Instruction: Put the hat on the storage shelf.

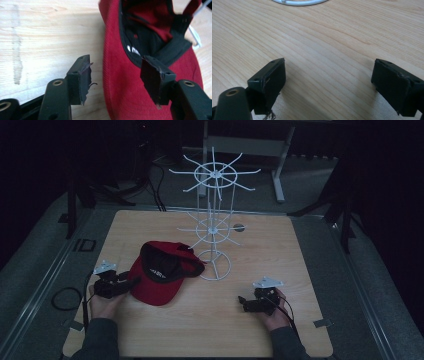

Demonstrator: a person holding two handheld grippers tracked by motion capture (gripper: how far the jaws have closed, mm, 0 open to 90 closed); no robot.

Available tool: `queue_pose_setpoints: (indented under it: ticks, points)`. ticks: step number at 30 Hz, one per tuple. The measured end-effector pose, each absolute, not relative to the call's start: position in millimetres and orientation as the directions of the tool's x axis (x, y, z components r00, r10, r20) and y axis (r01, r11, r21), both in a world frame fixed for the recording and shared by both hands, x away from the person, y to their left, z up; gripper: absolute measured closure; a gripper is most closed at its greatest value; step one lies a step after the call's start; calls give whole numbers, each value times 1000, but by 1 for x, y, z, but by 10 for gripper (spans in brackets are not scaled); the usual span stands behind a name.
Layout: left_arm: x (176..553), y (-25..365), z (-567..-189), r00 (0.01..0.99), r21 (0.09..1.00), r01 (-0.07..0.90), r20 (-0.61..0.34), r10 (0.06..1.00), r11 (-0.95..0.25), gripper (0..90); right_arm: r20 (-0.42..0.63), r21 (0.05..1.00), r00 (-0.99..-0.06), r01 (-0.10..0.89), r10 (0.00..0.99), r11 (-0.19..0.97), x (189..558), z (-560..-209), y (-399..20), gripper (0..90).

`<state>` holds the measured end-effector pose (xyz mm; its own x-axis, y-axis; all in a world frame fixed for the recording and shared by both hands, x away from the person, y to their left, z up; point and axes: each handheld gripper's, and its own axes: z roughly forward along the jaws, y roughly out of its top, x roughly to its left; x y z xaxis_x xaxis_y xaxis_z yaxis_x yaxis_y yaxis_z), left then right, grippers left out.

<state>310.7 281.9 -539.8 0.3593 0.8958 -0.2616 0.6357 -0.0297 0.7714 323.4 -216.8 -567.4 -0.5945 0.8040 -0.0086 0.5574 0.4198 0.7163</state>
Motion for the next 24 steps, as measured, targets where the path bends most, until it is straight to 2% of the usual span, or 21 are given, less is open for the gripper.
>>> queue_pose_setpoints:
  ticks: [5,11,18,24]
  points:
    - [311,276,-540,397,754,651,-242,886,-86,494,-8,716,-594,558,804,420,323,-567,-217,121]
    - [310,272,-540,410,733,668,-220,885,-127,538,-9,716,-594,557,804,420,323,-567,-217,121]
    - [310,268,-546,490,698,695,-285,824,-172,569,-8,716,-595,557,804,420,323,-567,-217,121]
    - [312,260,-550,529,668,709,-294,796,-225,593,-8,716,-594,558,804,420,323,-567,-217,121]
